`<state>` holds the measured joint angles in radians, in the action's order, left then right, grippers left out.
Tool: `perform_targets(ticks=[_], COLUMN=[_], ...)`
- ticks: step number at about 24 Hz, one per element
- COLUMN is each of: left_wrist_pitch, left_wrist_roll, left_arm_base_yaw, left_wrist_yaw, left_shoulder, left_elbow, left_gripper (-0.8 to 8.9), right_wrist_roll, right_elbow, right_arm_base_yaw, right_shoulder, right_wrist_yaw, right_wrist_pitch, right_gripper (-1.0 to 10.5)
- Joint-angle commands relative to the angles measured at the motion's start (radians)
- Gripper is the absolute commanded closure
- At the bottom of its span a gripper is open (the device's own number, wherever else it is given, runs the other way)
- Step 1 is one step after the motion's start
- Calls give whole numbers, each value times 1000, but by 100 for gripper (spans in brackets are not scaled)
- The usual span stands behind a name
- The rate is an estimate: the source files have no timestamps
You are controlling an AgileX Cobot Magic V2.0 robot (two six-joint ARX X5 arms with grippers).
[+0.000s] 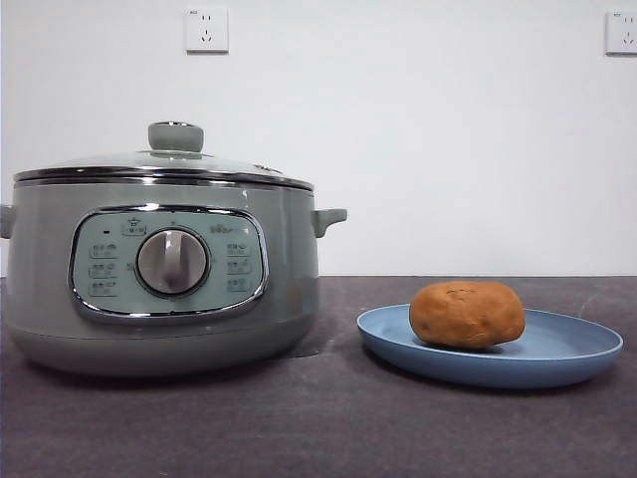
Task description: Take the potato out from the steamer,put the potato on the plate,close the lid
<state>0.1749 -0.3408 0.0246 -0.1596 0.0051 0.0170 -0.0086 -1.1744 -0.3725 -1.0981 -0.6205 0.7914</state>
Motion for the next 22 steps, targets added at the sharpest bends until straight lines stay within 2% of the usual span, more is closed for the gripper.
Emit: perform_targets(ticks=[1,3,4,5,7,10,12,15,18,22], left_wrist_pitch=[-2,-2,-2,-2,-2,-2,-2,-2,-2,-2], left_wrist_roll=[0,0,0,0,0,0,0,0,0,0], left_arm_base_yaw=[-3,-3,-3,-3,-3,-3,-3,-3,-3,-3], left_wrist_yaw=[1,1,1,1,1,1,1,1,1,1], left_shoulder=[-3,-3,-3,-3,-3,-3,-3,-3,-3,-3], left_elbow=[-13,-13,-13,-13,-13,-13,-13,-13,-13,-13], left_gripper=[816,816,816,816,816,816,816,816,816,816], right_wrist_roll=[-8,-8,-45,-103,-92,-40,-29,-29,-24,23], right_elbow=[0,0,0,1,6,60,167,452,702,918], right_arm_base_yaw=[-1,6,13,39,118,278,382,464,476,476], right_shoulder=[2,21,43,75,132,230,313,475,615,763], right_wrist_yaw=[-1,7,44,139,221,229,228,230,231,266], right_wrist_pitch=[0,3,-6,-13,-33,-84,-185,-492,-765,-872], right_gripper=[948,948,949,949,949,948,948,948,948,948])
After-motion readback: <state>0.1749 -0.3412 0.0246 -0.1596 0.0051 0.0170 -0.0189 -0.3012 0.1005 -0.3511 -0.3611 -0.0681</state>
